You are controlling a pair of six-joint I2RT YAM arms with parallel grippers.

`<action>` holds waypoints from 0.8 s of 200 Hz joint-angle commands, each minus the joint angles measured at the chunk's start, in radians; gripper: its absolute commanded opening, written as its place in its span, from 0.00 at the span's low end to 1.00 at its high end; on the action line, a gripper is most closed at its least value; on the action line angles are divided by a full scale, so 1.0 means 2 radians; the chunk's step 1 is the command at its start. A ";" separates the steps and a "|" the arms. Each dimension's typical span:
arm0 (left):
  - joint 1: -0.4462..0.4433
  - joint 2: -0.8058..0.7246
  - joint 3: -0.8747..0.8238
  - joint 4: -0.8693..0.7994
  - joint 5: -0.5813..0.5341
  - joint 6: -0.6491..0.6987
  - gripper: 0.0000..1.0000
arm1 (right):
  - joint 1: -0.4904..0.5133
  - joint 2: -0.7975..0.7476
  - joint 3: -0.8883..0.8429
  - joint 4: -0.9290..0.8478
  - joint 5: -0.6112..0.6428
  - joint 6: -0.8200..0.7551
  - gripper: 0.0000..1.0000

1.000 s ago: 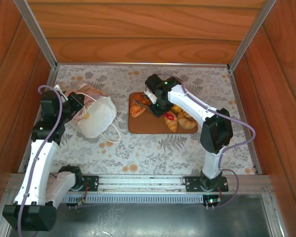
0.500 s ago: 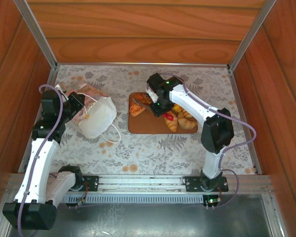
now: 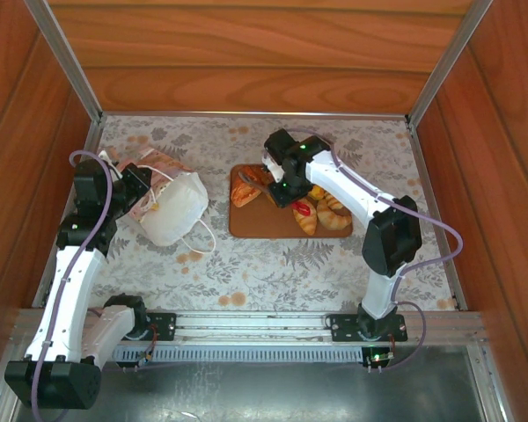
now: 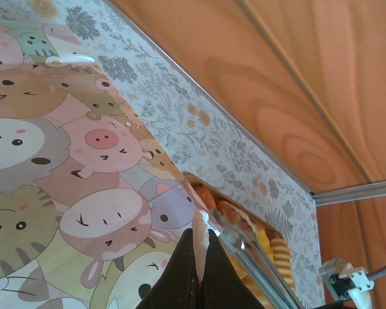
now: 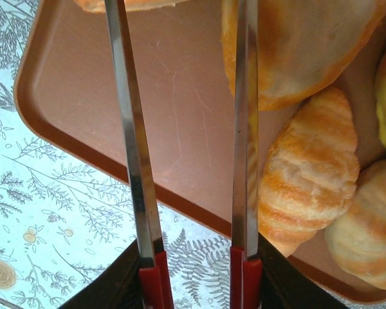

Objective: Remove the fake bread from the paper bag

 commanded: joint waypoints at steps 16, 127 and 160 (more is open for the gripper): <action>-0.001 0.000 0.013 -0.002 0.004 -0.004 0.00 | -0.006 -0.006 -0.031 -0.007 -0.030 0.029 0.37; -0.002 -0.003 0.009 -0.002 0.003 -0.006 0.00 | -0.017 -0.047 -0.067 0.012 -0.101 0.066 0.35; -0.001 -0.006 0.007 -0.002 0.002 -0.005 0.00 | -0.029 -0.053 -0.074 0.013 -0.060 0.081 0.35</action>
